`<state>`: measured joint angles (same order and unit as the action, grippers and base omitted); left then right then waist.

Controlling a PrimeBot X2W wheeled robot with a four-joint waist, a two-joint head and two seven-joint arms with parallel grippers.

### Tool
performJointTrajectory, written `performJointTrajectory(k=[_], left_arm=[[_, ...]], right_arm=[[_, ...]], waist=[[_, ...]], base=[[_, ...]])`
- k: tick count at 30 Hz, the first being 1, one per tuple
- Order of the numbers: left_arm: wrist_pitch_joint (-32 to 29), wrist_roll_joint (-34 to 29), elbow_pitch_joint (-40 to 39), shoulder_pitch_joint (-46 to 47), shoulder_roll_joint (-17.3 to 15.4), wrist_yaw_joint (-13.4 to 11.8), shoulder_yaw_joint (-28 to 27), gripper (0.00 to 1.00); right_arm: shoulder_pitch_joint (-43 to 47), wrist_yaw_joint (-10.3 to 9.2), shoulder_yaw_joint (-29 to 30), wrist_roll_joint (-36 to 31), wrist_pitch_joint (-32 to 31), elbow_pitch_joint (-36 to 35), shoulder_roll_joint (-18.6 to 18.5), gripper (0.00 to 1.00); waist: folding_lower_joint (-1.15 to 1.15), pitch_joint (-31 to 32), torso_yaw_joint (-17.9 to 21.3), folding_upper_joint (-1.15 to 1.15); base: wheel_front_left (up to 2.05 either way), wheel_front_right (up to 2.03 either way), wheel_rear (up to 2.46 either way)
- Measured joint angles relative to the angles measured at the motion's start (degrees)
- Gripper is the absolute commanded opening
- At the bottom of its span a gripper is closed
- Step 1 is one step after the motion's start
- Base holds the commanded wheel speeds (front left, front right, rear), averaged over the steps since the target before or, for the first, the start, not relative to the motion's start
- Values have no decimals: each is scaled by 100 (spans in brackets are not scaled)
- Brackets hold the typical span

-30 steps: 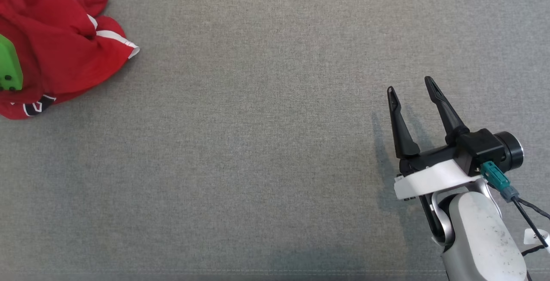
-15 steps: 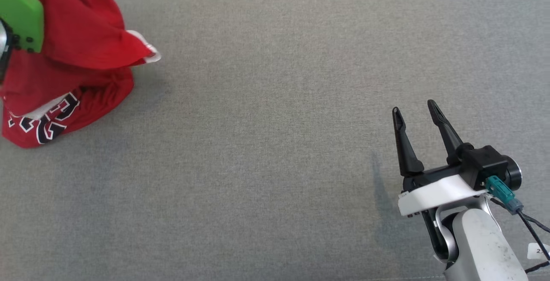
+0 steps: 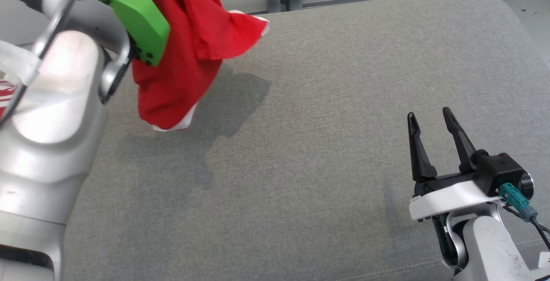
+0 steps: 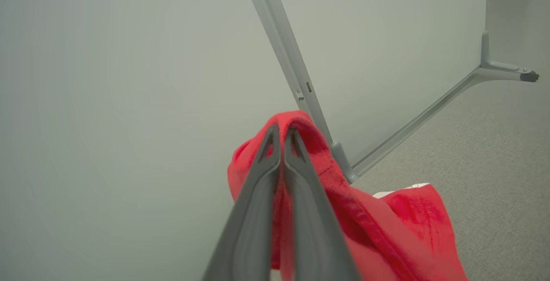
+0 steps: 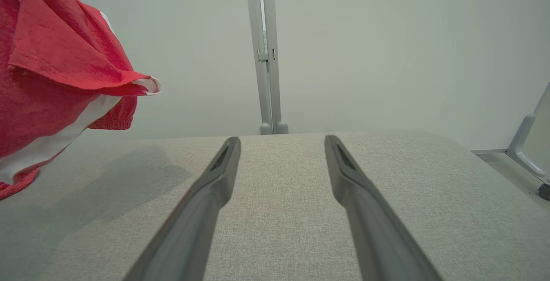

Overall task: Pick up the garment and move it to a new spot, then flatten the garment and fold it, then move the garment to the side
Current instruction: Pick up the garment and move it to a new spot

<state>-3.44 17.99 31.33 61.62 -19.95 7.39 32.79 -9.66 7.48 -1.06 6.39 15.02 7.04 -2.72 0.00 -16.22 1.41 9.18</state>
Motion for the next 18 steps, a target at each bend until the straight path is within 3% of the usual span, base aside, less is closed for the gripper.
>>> performJointTrajectory(k=[12, 18], left_arm=[[127, 54, -297, -713, 616, 0, 746, 0], [332, 64, 67, -903, 904, -94, 938, 0]], right_arm=[[-23, 0, 60, 19, 1, -47, 0, 100], [-152, 0, 5, 68, 1, -92, 1, 100]], waist=[[0, -169, 642, 0], [0, -411, 870, -1]], base=[[0, 0, 0], [0, 0, 0]])
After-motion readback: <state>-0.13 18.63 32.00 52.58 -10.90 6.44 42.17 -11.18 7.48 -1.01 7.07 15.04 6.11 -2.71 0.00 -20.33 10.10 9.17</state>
